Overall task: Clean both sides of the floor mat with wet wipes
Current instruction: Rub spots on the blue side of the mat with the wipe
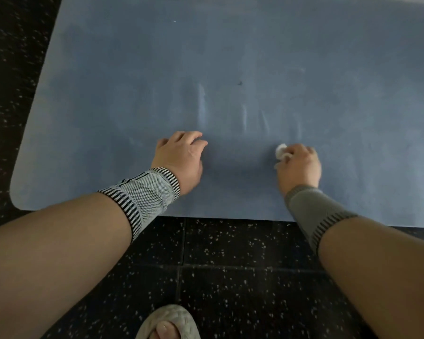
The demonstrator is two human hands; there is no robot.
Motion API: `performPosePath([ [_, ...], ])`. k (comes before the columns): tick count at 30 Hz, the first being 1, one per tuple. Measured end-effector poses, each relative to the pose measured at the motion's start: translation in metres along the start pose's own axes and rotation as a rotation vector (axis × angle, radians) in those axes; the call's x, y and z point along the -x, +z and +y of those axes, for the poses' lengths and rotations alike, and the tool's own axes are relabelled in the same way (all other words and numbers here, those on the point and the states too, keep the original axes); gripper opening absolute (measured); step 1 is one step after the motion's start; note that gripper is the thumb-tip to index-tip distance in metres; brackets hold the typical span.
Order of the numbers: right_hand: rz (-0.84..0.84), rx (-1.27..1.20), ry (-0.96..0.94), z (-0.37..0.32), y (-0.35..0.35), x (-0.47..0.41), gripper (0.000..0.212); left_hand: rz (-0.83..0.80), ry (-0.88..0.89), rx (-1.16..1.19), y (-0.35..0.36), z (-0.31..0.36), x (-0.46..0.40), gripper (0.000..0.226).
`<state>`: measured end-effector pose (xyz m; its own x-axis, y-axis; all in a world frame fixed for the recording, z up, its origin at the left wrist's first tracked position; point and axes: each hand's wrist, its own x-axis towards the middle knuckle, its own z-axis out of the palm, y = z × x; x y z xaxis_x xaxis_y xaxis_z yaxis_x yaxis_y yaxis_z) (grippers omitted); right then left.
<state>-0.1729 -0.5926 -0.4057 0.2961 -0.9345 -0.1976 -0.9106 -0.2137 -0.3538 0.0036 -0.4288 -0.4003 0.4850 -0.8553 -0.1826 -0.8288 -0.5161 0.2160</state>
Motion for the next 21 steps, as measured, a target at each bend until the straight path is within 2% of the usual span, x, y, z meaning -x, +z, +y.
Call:
performPosePath([
  [1,0.036,-0.008,0.076,-0.003,0.001,-0.007,0.022,0.004,-0.001,0.006,-0.001,0.001,-0.006,0.049],
  [3,0.024,-0.039,0.004,-0.03,0.011,0.002,0.024,0.005,-0.016,0.008,-0.002,0.004,-0.017,0.05],
  [7,-0.256,-0.05,-0.618,-0.073,0.035,0.045,0.017,-0.039,-0.037,-0.004,-0.003,0.004,-0.036,0.051],
  [8,-0.262,-0.039,-0.707,-0.071,0.033,0.04,0.015,-0.05,-0.041,-0.008,-0.003,0.002,-0.04,0.052],
  [9,-0.225,-0.033,-0.706,-0.063,0.028,0.026,0.016,-0.056,-0.041,-0.015,-0.003,-0.001,-0.043,0.054],
  [10,-0.164,-0.011,-0.617,-0.052,0.021,0.008,0.017,-0.056,-0.039,-0.024,-0.003,-0.003,-0.045,0.056],
  [14,0.032,0.08,0.061,-0.011,-0.01,-0.057,0.019,-0.021,-0.044,-0.032,-0.007,-0.009,-0.056,0.056],
  [15,0.041,0.088,0.121,-0.015,-0.009,-0.059,0.021,-0.018,-0.039,-0.032,-0.009,-0.008,-0.06,0.055],
  [16,0.031,0.098,0.097,-0.029,-0.005,-0.054,0.024,-0.019,-0.033,-0.038,-0.01,-0.006,-0.064,0.054],
  [18,-0.05,0.036,-0.112,-0.061,0.014,-0.036,0.026,-0.035,-0.02,-0.053,-0.013,-0.004,-0.074,0.055],
  [21,-0.253,-0.006,-0.585,-0.088,0.032,-0.005,0.023,-0.095,-0.056,-0.058,-0.017,-0.005,-0.09,0.059],
])
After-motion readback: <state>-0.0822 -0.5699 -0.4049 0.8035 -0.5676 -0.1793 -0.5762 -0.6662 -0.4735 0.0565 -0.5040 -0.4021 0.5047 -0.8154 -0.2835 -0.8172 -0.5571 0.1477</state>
